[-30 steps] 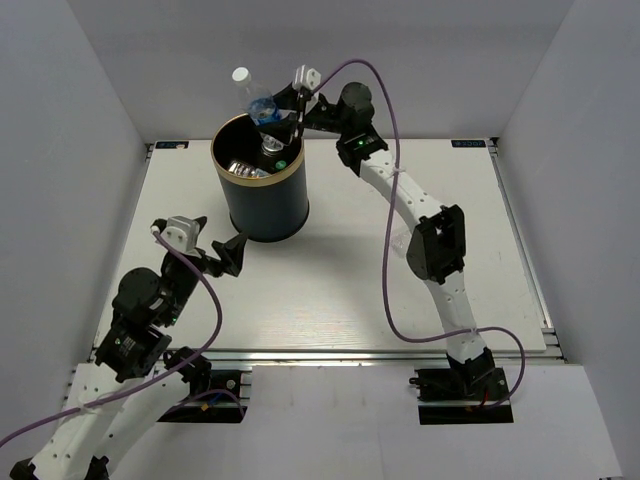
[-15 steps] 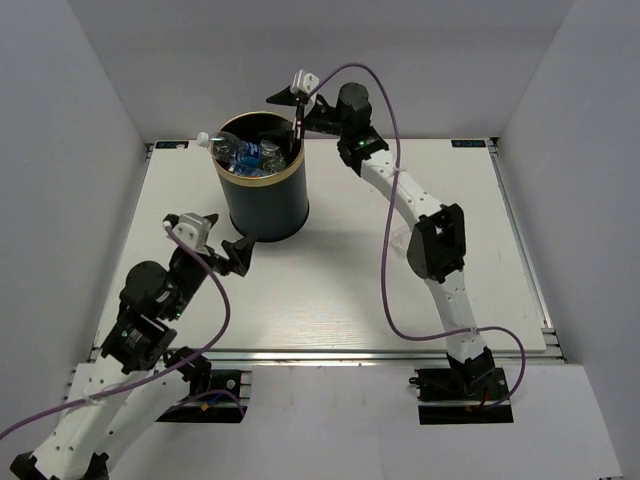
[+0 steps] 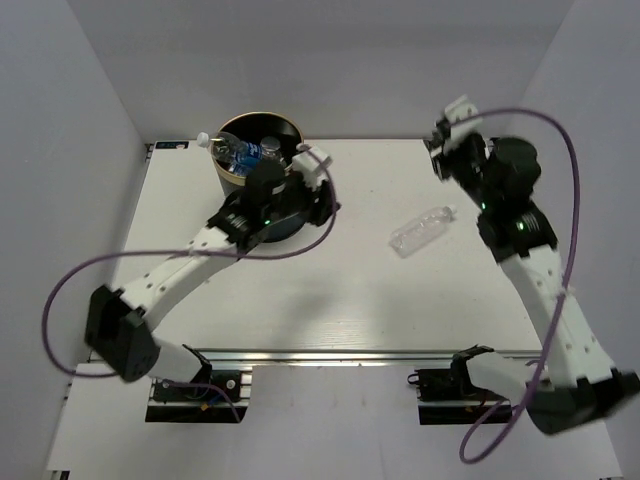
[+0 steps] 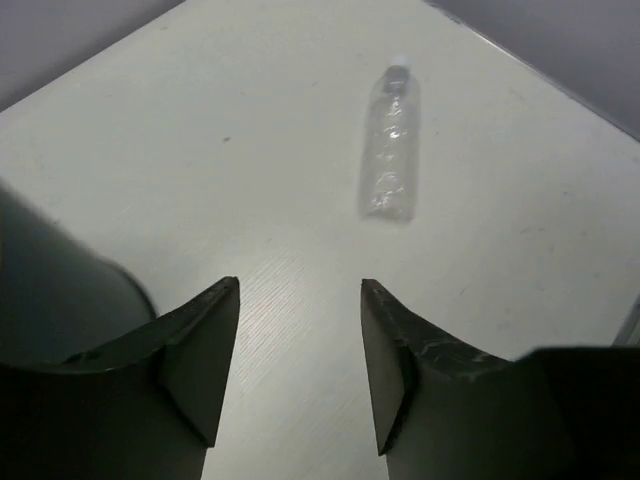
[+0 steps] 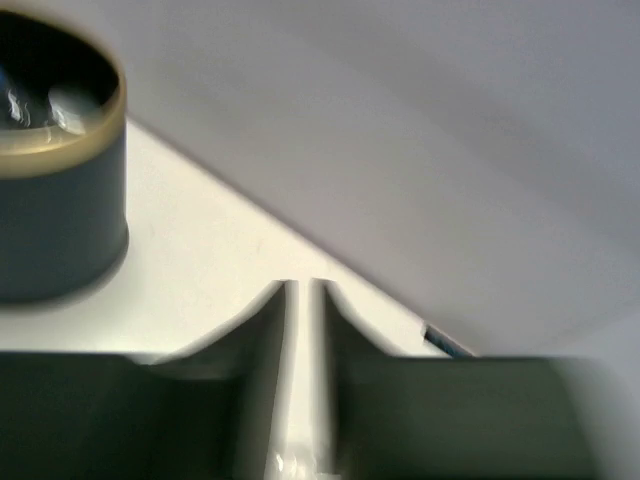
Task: Put the plastic bottles in the bin
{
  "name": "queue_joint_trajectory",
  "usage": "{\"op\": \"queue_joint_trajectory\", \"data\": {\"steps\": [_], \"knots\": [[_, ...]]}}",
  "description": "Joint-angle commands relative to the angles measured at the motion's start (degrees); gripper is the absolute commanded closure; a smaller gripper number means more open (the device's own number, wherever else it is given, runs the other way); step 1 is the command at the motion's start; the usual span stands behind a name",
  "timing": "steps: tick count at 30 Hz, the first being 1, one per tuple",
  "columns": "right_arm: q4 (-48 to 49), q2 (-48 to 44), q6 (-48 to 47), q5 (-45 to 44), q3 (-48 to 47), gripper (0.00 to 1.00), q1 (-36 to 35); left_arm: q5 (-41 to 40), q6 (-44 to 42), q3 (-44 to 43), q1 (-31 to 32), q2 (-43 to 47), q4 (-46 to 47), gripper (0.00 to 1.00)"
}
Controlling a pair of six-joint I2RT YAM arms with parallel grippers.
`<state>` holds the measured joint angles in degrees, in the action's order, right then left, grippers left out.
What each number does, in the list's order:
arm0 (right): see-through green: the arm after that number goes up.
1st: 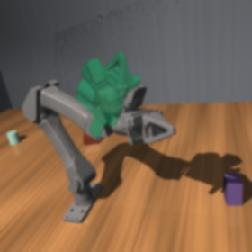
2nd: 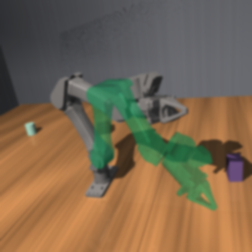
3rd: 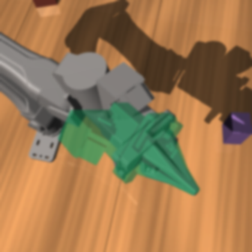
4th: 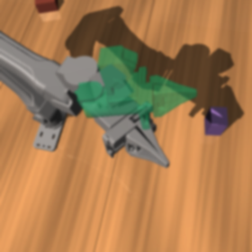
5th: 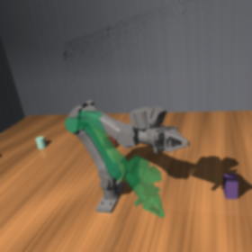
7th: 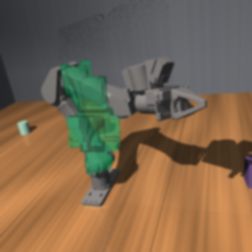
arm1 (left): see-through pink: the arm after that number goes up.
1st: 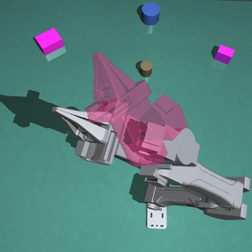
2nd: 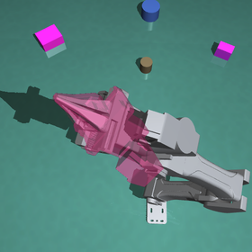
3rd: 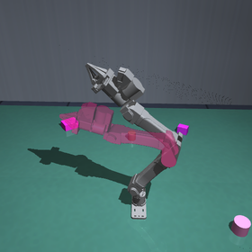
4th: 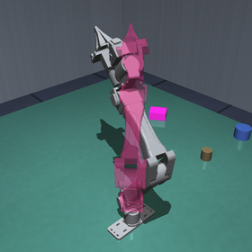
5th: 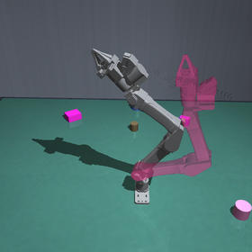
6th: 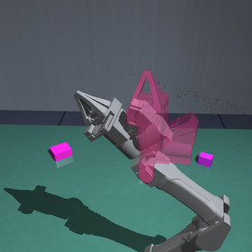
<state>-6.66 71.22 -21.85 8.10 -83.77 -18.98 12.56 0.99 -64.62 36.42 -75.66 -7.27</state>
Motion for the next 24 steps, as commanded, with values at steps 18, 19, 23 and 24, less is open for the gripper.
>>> {"op": "queue_joint_trajectory", "data": {"steps": [18, 19, 23, 24], "knots": [[-28.0, -53.0, 11.8, -17.0, 28.6, 0.16, 2.2, 2.8, -6.3, -53.3, 12.0, -56.4, -7.6, 0.00], [-28.0, -54.0, 12.1, -17.3, 28.9, 0.16, 1.9, 2.8, -6.3, -54.4, 12.6, -57.8, -7.6, 0.00], [-27.8, -55.9, 12.5, -15.8, 30.9, 0.16, 2.4, 1.9, -6.3, -55.7, 13.8, -61.1, -6.0, 0.00], [-27.6, -55.9, 12.6, -15.5, 31.0, 0.16, 2.4, 0.9, -6.3, -57.0, 13.8, -62.1, -6.0, 0.00]]}}
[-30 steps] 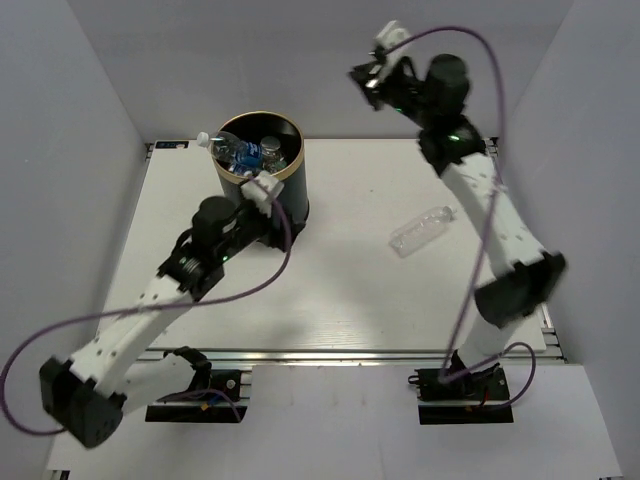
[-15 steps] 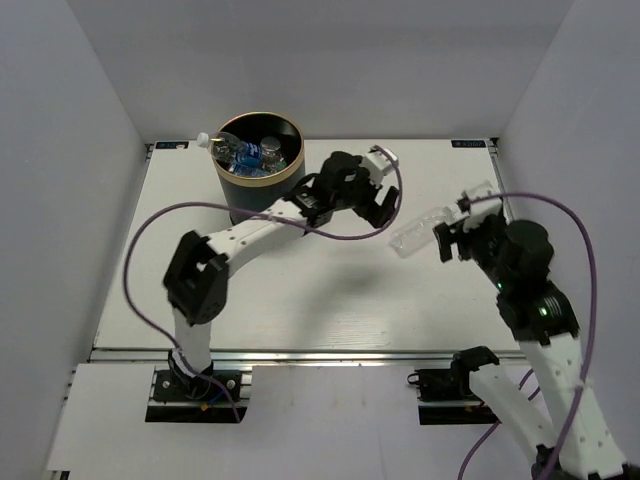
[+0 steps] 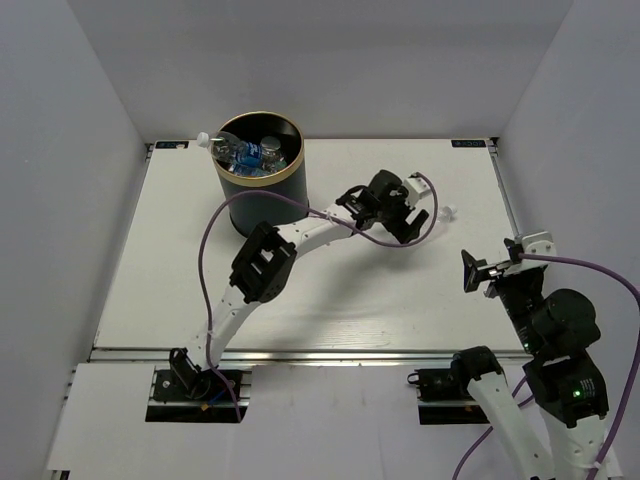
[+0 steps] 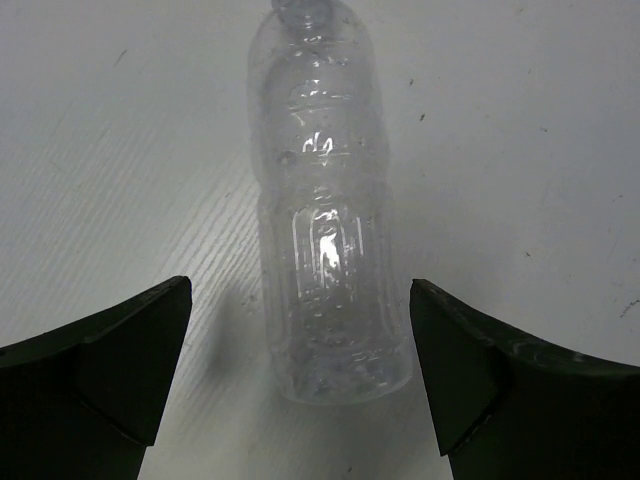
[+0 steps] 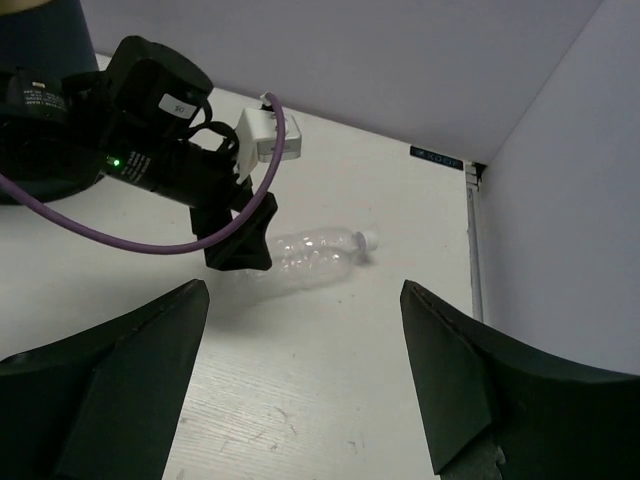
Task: Put the plastic bottles in the bin
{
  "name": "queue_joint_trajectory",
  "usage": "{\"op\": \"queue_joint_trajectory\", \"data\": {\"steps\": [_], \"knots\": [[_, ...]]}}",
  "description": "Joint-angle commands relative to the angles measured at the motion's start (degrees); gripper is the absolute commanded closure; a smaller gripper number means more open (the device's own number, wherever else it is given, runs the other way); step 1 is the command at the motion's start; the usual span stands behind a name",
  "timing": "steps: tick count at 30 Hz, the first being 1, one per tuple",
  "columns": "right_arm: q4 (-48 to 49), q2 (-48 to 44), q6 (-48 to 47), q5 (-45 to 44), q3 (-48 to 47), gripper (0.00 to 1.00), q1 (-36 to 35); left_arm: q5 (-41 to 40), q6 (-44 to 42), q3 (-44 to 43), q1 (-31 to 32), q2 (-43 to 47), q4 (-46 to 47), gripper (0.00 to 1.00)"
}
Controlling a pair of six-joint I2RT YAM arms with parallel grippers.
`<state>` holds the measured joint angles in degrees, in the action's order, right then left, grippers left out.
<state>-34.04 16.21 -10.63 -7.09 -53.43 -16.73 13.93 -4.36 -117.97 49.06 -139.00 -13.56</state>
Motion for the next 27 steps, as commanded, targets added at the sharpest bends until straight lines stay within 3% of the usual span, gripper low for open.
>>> {"op": "queue_joint_trajectory", "data": {"steps": [1, 9, 19, 24, 27], "knots": [[-0.1, -1.1, 1.6, -0.1, 1.4, 0.16, 0.1, -1.1, -0.9, -4.5, 1.8, 0.6, 0.3, 0.00], [1.0, -2.1, 1.7, 1.0, 3.7, 0.16, -0.1, -1.2, -1.4, -6.7, 3.5, -3.5, -0.5, 0.00], [0.6, -2.9, 2.0, 2.7, 3.4, 0.16, -0.1, -12.4, -1.4, -7.9, 3.5, -7.4, -5.6, 0.00], [0.4, -3.3, 1.9, 2.8, 3.5, 0.16, -0.2, -12.4, -1.4, -6.0, 4.0, -5.9, -5.6, 0.17], [0.4, -3.5, 1.8, 3.1, 3.4, 0.16, -0.2, -12.4, -1.4, -3.9, 4.0, -4.4, -4.5, 0.40]]}}
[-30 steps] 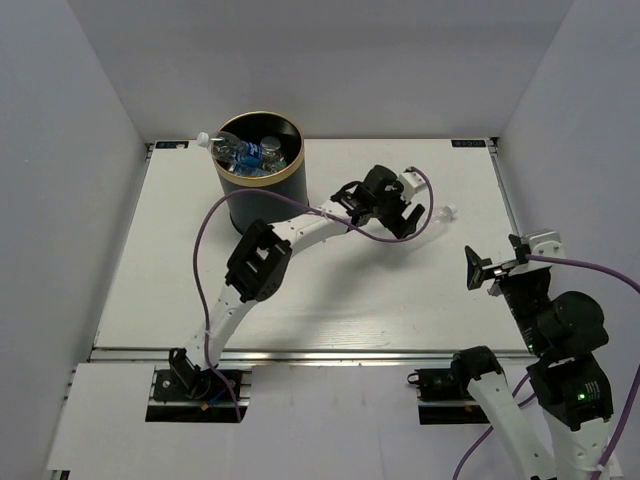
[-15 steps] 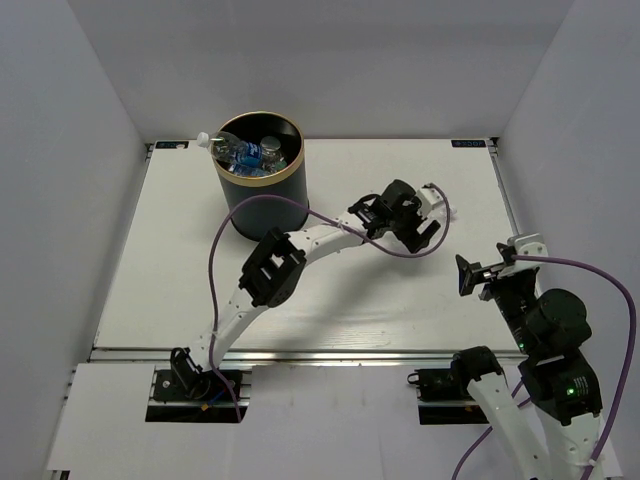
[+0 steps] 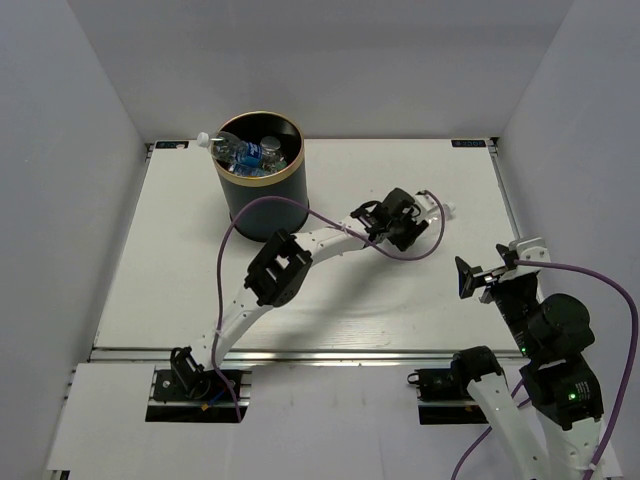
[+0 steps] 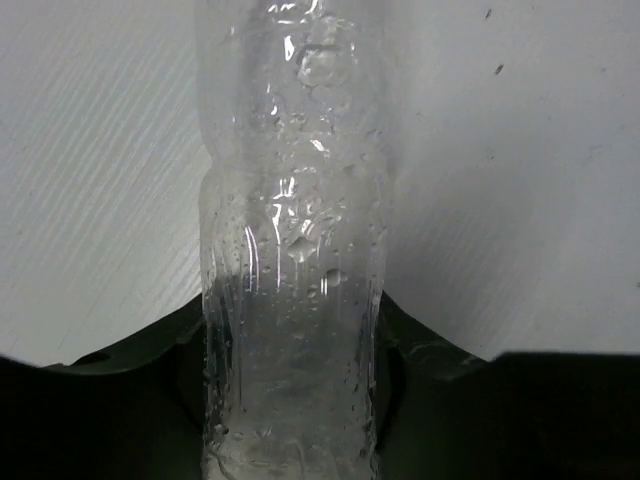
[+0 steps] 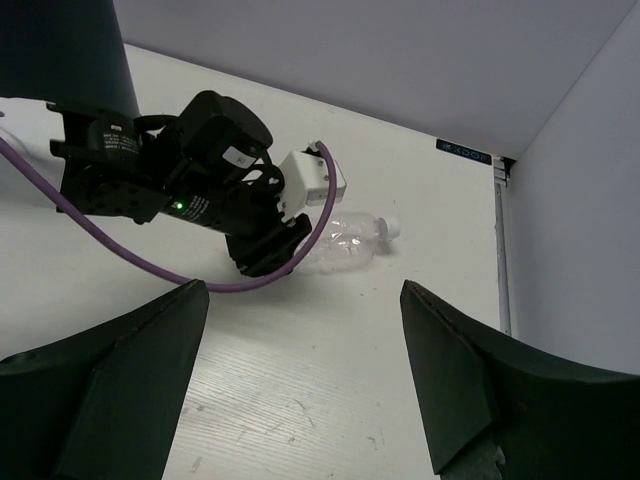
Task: Put the plastic bottles in the bin
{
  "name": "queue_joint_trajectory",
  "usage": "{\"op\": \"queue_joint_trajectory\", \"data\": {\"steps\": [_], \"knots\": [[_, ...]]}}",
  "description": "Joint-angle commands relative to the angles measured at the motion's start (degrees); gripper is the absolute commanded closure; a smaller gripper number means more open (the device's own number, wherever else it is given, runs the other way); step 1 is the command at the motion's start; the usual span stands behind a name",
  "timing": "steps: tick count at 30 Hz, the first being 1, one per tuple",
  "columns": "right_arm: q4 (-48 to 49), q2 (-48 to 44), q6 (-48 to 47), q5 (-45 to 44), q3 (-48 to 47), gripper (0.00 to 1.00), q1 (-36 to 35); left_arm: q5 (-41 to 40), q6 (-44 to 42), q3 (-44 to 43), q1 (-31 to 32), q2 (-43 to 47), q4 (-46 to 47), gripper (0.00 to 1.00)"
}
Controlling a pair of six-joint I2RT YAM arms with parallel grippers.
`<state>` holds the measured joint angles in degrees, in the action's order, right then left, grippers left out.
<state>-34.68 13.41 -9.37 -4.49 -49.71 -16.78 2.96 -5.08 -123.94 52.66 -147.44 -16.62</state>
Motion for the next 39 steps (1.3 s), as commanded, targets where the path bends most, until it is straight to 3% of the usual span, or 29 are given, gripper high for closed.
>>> {"op": "queue_joint_trajectory", "data": {"steps": [1, 4, 6, 14, 20, 24, 28, 39], "knots": [[1.2, -0.7, 0.6, 0.4, 0.0, 0.16, -0.2, -1.5, -0.7, 2.6, 0.4, 5.7, -0.3, 0.59], [1.1, -1.1, 0.4, 0.7, 0.1, 0.16, -0.1, -2.5, -0.7, 5.7, 0.4, 10.0, 2.5, 0.92], [1.1, -1.0, 0.4, 0.6, 0.2, 0.16, -0.2, -3.7, -0.7, 6.8, 0.4, 12.6, 3.1, 0.99], [0.9, -1.8, 0.1, 0.2, -0.1, 0.16, -0.5, -13.6, 1.0, 20.7, -1.3, 33.7, 10.2, 1.00], [0.8, -2.6, 0.1, 0.3, 0.1, 0.16, -1.1, -22.5, -0.7, 25.5, -2.4, 47.5, 9.1, 1.00], [0.6, -2.9, 0.1, 0.7, 0.1, 0.16, -1.4, -33.7, 0.0, 28.5, -3.4, 54.4, 6.6, 1.00], [0.8, -3.1, 0.0, 1.9, 0.2, 0.16, -1.6, -42.6, 1.9, 30.5, -6.4, 58.7, 3.1, 1.00], [0.1, -4.5, 0.0, 3.7, 0.3, 0.16, -1.7, -46.1, 7.1, 30.5, -14.3, 54.9, -3.9, 1.00]]}}
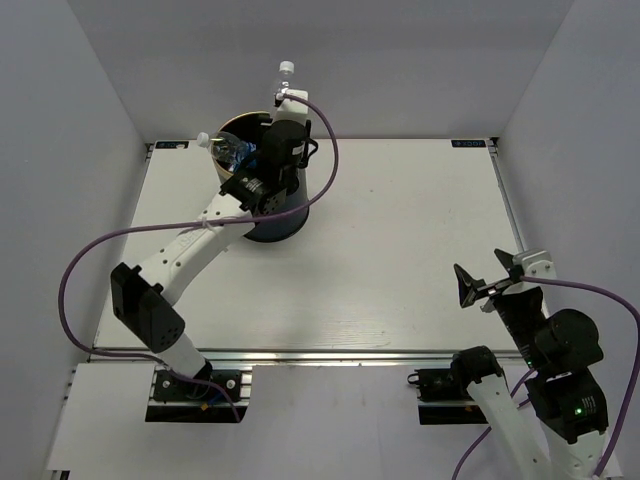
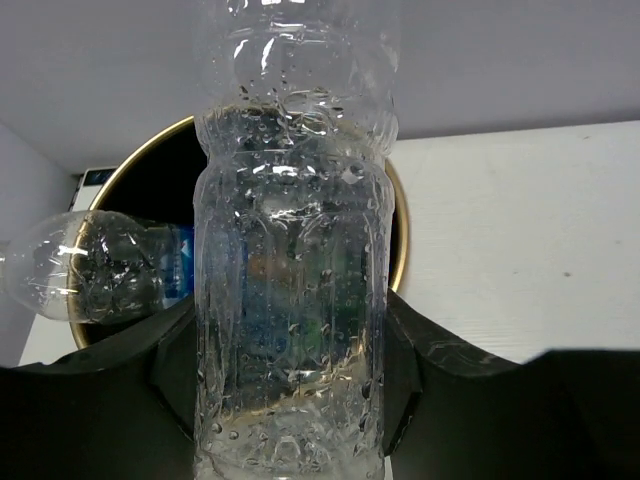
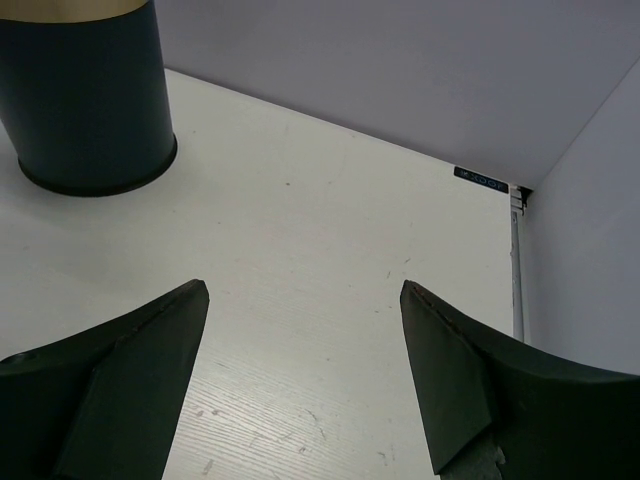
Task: Put the plastic bottles in the bin
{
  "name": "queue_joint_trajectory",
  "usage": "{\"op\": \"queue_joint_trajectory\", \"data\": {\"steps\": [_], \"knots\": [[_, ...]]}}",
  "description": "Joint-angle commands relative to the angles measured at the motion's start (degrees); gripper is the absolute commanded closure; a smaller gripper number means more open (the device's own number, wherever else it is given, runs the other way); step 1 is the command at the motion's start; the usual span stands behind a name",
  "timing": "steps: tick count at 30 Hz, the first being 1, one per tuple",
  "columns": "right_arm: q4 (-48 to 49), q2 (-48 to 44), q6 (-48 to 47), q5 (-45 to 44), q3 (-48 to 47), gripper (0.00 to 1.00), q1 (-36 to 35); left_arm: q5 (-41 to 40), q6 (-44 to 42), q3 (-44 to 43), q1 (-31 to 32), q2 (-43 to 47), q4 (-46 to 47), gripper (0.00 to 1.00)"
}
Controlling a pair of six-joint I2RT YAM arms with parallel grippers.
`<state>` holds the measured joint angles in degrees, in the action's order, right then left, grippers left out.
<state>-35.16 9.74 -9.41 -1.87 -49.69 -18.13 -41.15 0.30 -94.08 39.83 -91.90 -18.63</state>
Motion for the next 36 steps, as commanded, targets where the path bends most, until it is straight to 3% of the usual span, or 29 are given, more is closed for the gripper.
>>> {"op": "queue_joint_trajectory", "data": {"steps": [1, 10, 14, 15, 21, 24, 36], "knots": [[0.4, -0.9, 0.0, 1.1, 0.4, 0.16, -0.4, -2.5, 1.7, 0.0, -1.9, -1.3, -1.9, 1.00], [0.4, -1.9, -0.2, 1.4, 1.6, 0.16, -0.6, -0.8, 3.1, -5.1, -7.3, -8.7, -5.3, 1.00], [0.6, -2.0, -0.3, 1.3, 1.7, 0.16, -0.9, 0.4, 4.2, -4.4, -8.0, -9.5, -5.3, 0.61], [0.4, -2.0, -0.4, 1.4, 1.8, 0.16, -0.9, 1.0, 4.2, -3.8, -8.0, -9.5, -5.3, 0.39], [0.6, -2.1, -0.4, 1.3, 1.9, 0.16, -0.9, 3.7, 3.7, -5.1, -8.5, -7.2, -4.7, 0.06], [0.6, -2.1, -0.3, 1.3, 2.0, 0.16, -0.8, 5.2, 3.0, -6.3, -8.0, -6.1, -5.3, 0.00], [0.9, -1.7, -1.0, 4.9, 2.3, 0.15, -0.8, 14.9, 5.1, -11.4, -7.0, 1.5, -6.9, 0.00]]}}
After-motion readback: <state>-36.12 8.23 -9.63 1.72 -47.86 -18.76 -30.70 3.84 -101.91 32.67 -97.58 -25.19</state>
